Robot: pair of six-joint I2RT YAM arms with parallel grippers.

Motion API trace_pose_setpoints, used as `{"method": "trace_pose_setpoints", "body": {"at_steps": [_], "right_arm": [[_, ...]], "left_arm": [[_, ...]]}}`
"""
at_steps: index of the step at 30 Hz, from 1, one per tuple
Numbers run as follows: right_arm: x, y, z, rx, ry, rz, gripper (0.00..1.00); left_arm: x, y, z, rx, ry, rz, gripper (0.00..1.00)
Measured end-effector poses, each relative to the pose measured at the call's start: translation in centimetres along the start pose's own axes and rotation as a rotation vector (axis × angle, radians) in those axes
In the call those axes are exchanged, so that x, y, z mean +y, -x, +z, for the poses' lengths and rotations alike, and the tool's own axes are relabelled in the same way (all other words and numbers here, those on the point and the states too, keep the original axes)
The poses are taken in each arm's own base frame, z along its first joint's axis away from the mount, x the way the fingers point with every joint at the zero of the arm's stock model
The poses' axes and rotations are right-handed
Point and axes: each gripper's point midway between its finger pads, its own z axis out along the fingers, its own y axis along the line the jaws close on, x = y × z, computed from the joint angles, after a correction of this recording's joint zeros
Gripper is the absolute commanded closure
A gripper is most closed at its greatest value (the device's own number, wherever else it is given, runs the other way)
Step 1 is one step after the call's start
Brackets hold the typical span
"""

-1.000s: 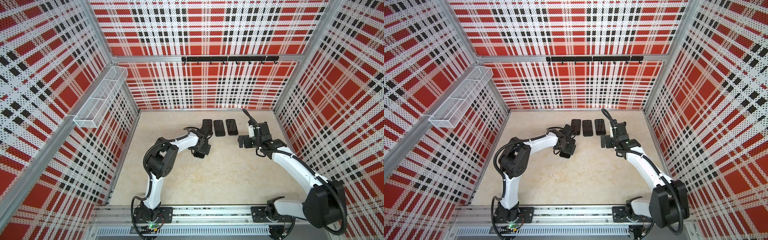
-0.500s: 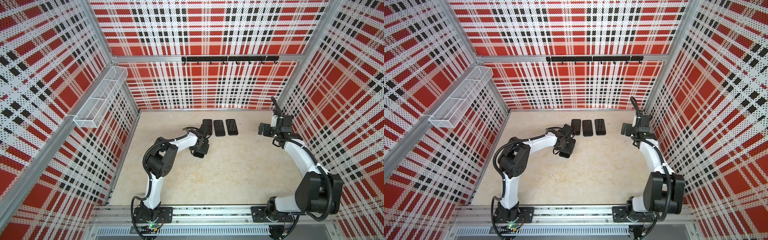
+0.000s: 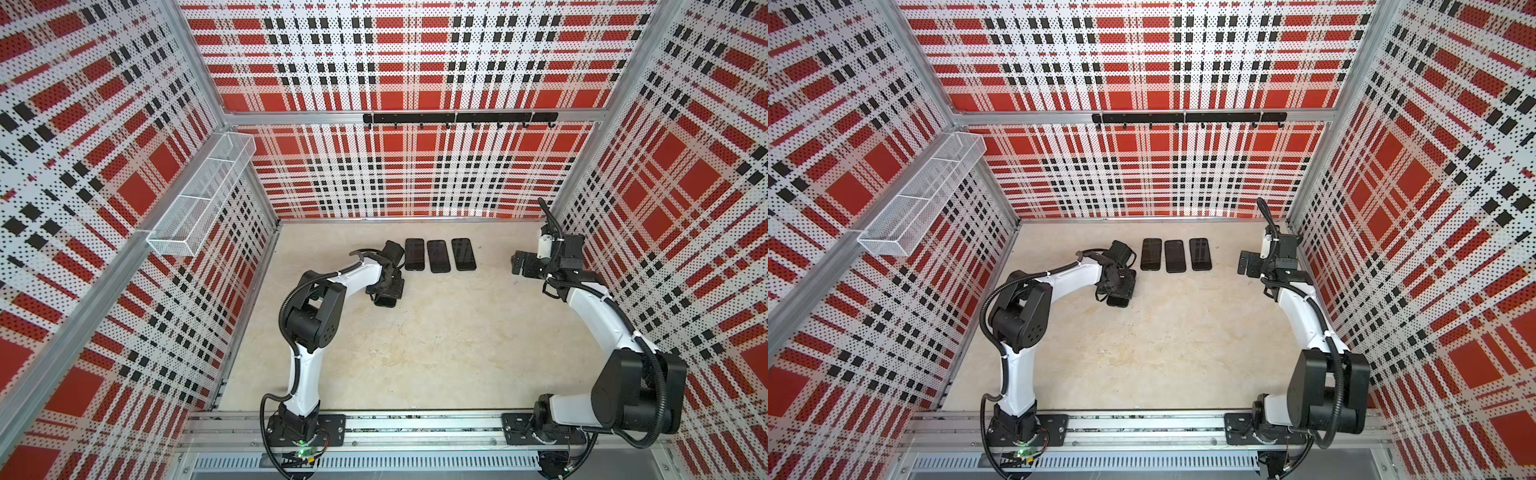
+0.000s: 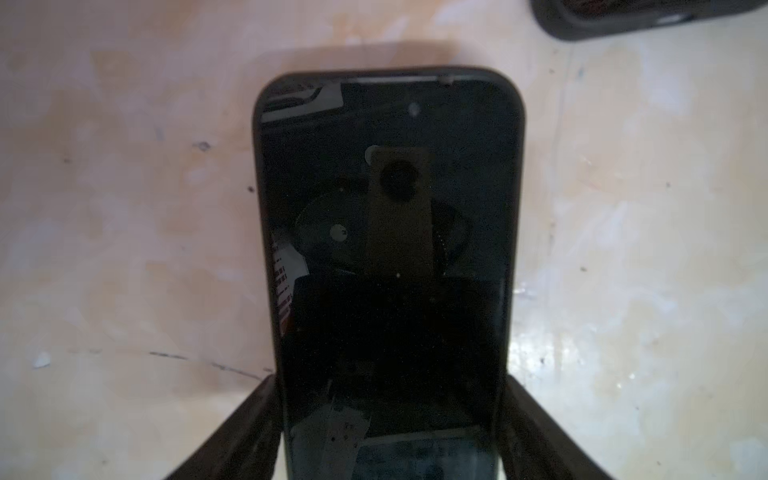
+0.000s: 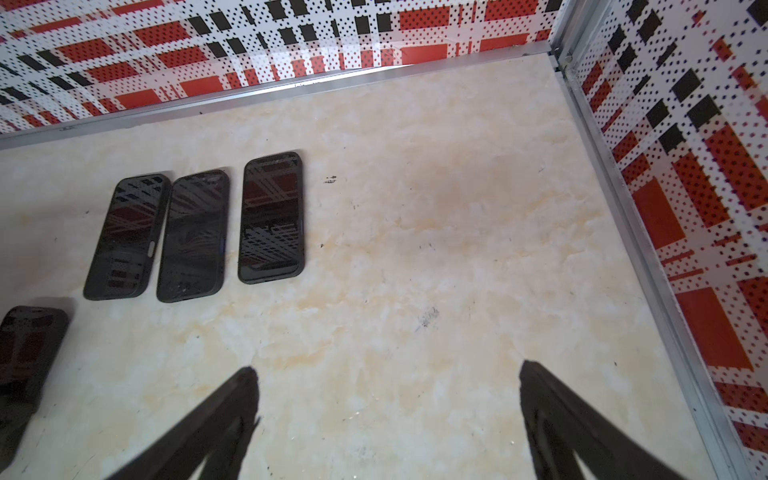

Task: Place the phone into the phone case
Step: 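Carry the cased phone toward the row with the left while the right retracts, then set the cased phone down beside the row and open the left gripper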

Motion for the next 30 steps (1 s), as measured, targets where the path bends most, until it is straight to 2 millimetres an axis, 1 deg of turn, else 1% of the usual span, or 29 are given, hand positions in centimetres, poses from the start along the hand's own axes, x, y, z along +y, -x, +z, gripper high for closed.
{"method": "trace_pose_setpoints", "body": {"at_steps": [3, 5, 8, 10, 12, 13, 15, 17, 22, 24, 30], "right_arm": [[0.1, 0.4, -0.7, -0.018, 0.004, -0.004, 0.00], [0.2, 0.6, -1.0, -0.026, 0.007, -0.007, 0.00], [0.2, 0.9, -1.5, -0.037, 0.002, -0.010, 0.00], [0.4, 0.9, -1.6, -0.038, 0.011, -0.011, 0.00], [0.4, 0.8, -1.6, -0.035, 0.015, -0.013, 0.00], [0.4, 0.8, -1.6, -0.034, 0.014, -0.013, 0.00], [0.1, 0.7, -1.6, -0.031, -0.004, -0.015, 0.00], [0.3, 0.6, -1.6, -0.030, 0.008, -0.014, 0.00], [0.1, 0.4, -1.5, -0.024, -0.004, -0.014, 0.00], [0.3, 0.4, -1.5, -0.024, 0.009, -0.014, 0.00], [0.1, 0.4, -1.5, -0.024, 0.000, -0.014, 0.00]], "left_arm": [[1.4, 2.6, -0.1, -0.042, 0.011, -0.041, 0.45], [2.2, 4.5, 0.2, -0.071, 0.015, -0.068, 0.45], [3.2, 6.2, 1.3, -0.088, 0.020, -0.095, 0.44], [3.5, 6.9, 2.2, -0.090, 0.023, -0.102, 0.44], [3.5, 7.5, 3.0, -0.088, 0.022, -0.103, 0.43], [3.4, 7.7, 3.1, -0.087, 0.023, -0.101, 0.42], [3.0, 8.9, 3.1, -0.114, 0.008, -0.102, 0.42], [2.6, 9.7, 3.4, -0.132, -0.004, -0.102, 0.42], [1.8, 10.6, 3.8, -0.154, -0.036, -0.128, 0.42], [1.6, 10.9, 3.9, -0.164, -0.045, -0.142, 0.42], [0.3, 12.4, 4.1, -0.214, -0.102, -0.186, 0.41]]}}
